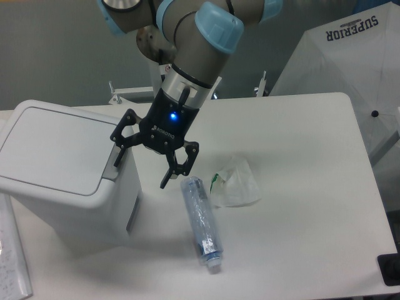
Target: Open the trash can
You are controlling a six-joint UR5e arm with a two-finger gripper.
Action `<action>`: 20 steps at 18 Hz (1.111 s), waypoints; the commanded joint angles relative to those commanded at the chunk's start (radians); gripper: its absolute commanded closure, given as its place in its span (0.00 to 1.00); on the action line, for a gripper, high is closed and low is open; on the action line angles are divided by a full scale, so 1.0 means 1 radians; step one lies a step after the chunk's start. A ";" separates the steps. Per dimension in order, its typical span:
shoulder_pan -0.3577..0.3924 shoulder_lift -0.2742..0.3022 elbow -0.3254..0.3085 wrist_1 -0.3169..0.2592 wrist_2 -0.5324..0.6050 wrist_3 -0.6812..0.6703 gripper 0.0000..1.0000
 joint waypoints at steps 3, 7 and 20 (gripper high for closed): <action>0.000 -0.003 0.000 0.000 0.002 0.000 0.00; 0.000 -0.003 0.002 0.002 0.000 0.000 0.00; 0.073 0.003 0.061 0.021 0.000 0.145 0.00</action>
